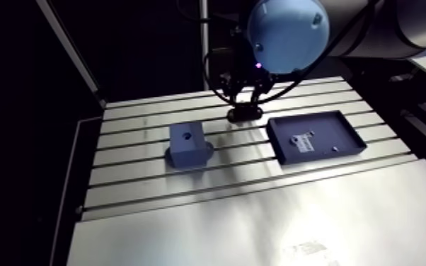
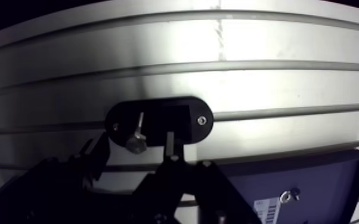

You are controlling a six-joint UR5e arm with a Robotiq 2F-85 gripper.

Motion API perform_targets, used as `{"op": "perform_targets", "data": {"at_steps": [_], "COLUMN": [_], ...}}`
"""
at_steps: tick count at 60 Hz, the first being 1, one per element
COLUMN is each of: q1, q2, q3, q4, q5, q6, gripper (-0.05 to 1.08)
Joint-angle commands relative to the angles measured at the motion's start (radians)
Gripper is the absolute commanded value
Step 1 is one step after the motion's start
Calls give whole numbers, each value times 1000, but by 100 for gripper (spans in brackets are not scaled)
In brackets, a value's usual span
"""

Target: Pick up the M10 bolt and insert it into the hex recess until seated.

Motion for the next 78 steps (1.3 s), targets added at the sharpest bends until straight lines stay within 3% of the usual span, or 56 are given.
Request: {"op": "perform_targets", "data": {"at_steps": [1,44,78], "q1": [0,1,1], "q2": [-1,-1,-1], "q3": [3,10,9], "q4": [0,-1,-6], "q5": [-2,-2,-4], "q6": [0,0,0], "gripper": [46,58,58]}}
